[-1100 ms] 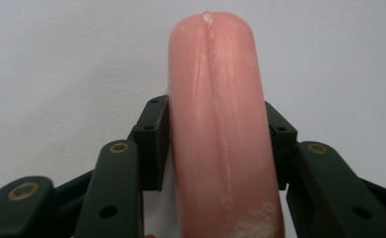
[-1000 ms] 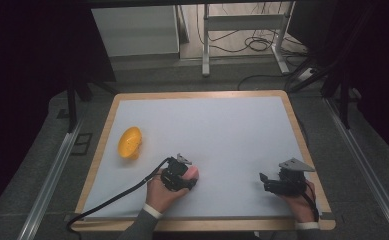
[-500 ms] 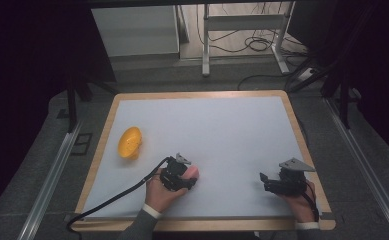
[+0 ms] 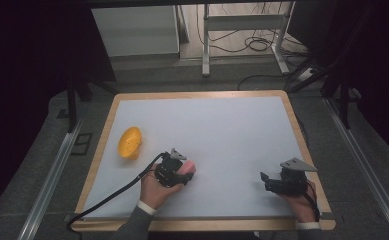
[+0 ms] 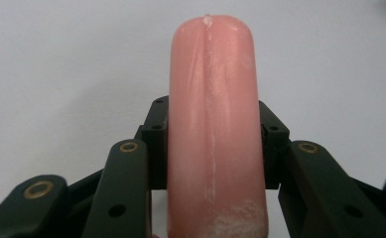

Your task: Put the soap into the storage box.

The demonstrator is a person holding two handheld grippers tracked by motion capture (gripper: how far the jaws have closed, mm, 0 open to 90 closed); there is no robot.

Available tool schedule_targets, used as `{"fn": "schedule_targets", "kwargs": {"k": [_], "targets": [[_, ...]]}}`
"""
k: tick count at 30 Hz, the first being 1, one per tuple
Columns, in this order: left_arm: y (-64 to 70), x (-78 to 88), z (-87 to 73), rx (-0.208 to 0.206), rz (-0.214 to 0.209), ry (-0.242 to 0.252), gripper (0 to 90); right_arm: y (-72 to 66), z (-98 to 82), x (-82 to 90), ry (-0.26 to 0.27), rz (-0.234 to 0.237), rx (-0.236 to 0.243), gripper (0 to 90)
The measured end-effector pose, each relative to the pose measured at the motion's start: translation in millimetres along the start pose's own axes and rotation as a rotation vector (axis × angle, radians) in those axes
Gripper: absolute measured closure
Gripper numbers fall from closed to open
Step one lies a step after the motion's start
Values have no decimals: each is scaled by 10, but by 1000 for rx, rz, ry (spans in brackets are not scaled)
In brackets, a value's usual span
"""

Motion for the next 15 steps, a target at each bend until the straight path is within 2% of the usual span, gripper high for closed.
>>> {"fn": "schedule_targets", "kwargs": {"k": [6,15], "targets": [[-57,97,16,-14,3,12,596,-5,-1,1,0,1,3,121],[-146,215,37,-8,18,27,596,14,-6,6,-2,-5,1,121]]}}
Point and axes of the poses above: each handheld gripper's, and its own axes: x roughly backward along the jaws, z roughly out of its top, y roughly to its right, the point moved 7 cm from there along -x, roughly forward along the jaws, and after that the axes turned 12 degrees about -y, right-handed, at the moved point
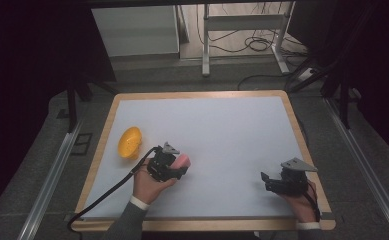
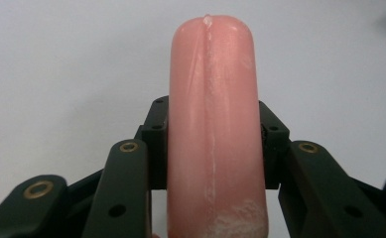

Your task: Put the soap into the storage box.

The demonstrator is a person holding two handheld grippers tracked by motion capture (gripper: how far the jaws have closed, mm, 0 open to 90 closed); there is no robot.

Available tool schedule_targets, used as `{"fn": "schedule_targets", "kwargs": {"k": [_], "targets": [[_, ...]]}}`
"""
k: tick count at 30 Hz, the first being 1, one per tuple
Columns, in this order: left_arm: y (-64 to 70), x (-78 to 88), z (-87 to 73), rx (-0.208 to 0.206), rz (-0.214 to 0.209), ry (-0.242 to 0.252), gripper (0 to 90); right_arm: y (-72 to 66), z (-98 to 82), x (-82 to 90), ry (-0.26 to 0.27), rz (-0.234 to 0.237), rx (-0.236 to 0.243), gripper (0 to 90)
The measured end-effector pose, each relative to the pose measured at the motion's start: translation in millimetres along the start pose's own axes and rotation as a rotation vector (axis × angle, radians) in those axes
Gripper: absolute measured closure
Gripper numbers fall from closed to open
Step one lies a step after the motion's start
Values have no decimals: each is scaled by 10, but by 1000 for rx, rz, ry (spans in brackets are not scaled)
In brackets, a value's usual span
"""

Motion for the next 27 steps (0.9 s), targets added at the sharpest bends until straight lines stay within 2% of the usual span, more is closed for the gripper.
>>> {"fn": "schedule_targets", "kwargs": {"k": [10,27], "targets": [[-98,93,19,8,-1,12,596,-10,5,7,2,4,-5,121],[-374,309,4,59,21,53,597,-2,3,4,1,1,-7,121]]}}
Point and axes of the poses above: each handheld gripper's, and its own axes: x roughly backward along the jaws, z roughly out of its top, y roughly to its right, the point moved 7 cm from there along -x, roughly forward along the jaws, and after that the axes turned 12 degrees about -y, right-handed, at the moved point
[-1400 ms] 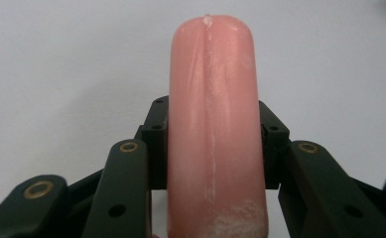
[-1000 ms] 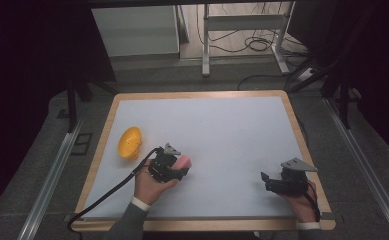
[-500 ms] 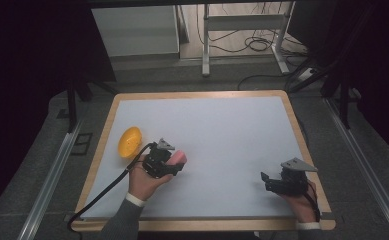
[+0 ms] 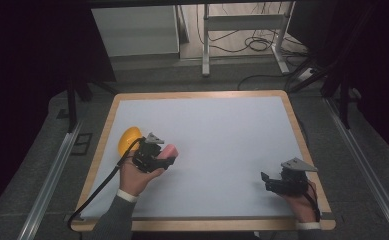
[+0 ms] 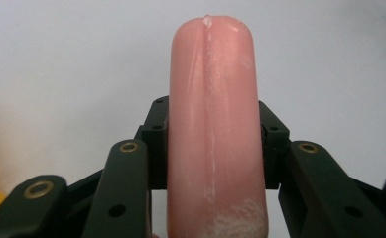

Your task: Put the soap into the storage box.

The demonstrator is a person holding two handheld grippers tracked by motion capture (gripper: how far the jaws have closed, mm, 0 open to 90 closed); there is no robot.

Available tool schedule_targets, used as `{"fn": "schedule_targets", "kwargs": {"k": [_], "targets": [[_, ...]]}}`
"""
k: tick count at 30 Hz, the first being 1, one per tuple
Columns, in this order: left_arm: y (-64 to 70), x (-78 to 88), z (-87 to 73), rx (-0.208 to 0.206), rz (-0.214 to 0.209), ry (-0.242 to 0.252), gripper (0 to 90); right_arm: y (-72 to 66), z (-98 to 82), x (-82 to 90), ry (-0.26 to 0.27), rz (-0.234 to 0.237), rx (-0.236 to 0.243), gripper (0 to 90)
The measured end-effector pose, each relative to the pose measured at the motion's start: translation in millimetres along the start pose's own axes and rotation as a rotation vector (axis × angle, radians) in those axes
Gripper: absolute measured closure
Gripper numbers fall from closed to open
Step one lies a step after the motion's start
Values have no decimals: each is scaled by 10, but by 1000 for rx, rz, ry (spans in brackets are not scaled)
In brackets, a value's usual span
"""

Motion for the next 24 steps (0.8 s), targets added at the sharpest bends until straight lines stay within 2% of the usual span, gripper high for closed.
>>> {"fn": "schedule_targets", "kwargs": {"k": [5,10,24], "targets": [[-80,58,12,12,8,7,597,0,2,2,3,2,-2,120],[-155,103,24,22,23,35,597,-1,1,-2,0,1,3,121],[-349,205,39,47,52,35,597,-2,0,-6,-2,1,-1,121]]}}
Point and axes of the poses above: each handheld gripper's, and its own axes: x roughly backward along the jaws, z roughly out of its top, y roughly to its right, the point moved 7 cm from there along -x, roughly forward along the jaws, and after that the axes turned 12 degrees about -y, right-handed, at the moved point
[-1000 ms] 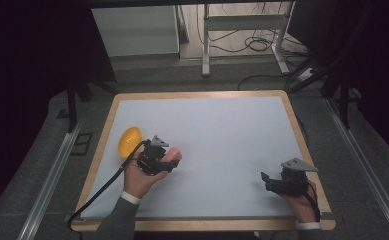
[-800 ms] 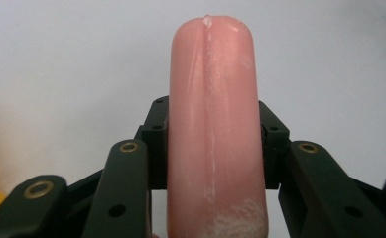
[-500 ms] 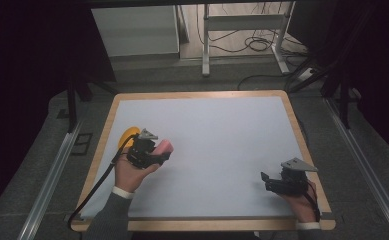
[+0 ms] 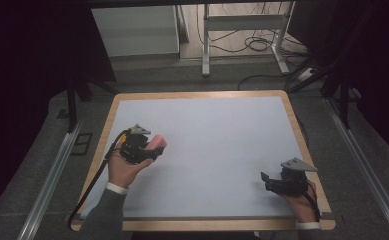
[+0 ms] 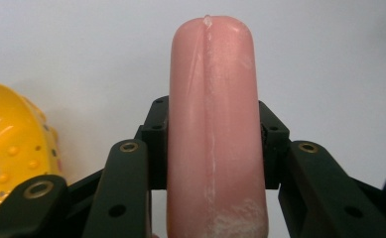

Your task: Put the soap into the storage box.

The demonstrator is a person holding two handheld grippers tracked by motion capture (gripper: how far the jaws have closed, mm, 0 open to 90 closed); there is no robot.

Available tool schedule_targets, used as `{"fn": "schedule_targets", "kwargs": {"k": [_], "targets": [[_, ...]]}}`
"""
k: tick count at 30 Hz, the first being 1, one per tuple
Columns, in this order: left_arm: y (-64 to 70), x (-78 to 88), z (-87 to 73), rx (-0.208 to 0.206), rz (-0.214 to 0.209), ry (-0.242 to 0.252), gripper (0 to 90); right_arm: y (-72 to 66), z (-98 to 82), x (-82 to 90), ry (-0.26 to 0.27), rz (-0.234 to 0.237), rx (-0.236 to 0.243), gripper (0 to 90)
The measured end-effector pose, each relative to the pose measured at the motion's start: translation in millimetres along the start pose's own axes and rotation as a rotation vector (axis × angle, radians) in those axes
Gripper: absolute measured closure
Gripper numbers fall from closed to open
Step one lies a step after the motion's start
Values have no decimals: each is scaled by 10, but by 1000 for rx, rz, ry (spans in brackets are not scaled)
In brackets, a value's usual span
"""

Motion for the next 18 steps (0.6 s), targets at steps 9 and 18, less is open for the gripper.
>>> {"fn": "schedule_targets", "kwargs": {"k": [9,18], "targets": [[-121,59,19,21,14,7,597,0,0,-2,0,0,0,121],[-257,91,11,53,26,15,596,14,-3,-1,1,-2,-3,121]]}}
Point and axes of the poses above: each handheld gripper's, and its own axes: x roughly backward along the jaws, z roughly out of its top, y roughly to its right, the point moved 7 cm from there along -x, roughly forward along the jaws, and after that the axes turned 12 degrees about -y, right-handed, at the moved point
